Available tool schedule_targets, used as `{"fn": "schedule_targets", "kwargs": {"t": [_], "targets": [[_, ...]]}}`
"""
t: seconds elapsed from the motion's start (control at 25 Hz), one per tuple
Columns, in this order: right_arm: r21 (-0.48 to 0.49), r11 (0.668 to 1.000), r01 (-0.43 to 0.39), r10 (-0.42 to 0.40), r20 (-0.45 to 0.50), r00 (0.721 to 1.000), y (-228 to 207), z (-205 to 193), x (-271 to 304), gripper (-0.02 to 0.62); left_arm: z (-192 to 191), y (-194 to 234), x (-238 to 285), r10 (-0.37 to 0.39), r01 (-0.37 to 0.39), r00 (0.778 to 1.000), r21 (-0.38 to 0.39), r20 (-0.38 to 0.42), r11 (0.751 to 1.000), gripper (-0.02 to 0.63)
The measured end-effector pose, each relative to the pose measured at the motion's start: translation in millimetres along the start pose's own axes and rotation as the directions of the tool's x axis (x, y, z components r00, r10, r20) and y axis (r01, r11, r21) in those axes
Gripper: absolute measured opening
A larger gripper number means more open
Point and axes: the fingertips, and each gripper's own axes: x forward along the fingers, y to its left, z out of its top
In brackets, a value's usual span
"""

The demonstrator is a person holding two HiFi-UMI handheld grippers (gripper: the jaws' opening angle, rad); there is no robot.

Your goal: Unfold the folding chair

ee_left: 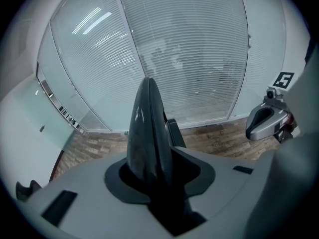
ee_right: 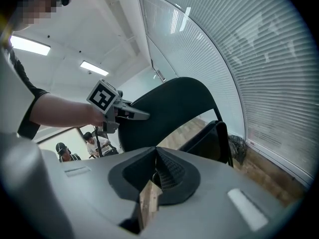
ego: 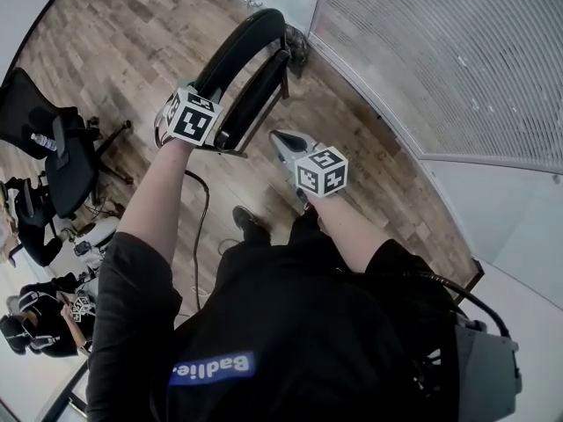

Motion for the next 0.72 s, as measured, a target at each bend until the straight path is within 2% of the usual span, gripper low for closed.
{"fn": "schedule_targets", "kwargs": {"t": [0.72], "targets": [[0.052, 0.998, 0.025, -0.021, -0.079, 0.997, -27.9, -29.2, 51.8, 0.006, 1.2, -7.3, -0.3, 0.007, -0.007, 1.000, 0.009, 0.001, 1.000, 0.110]]}}
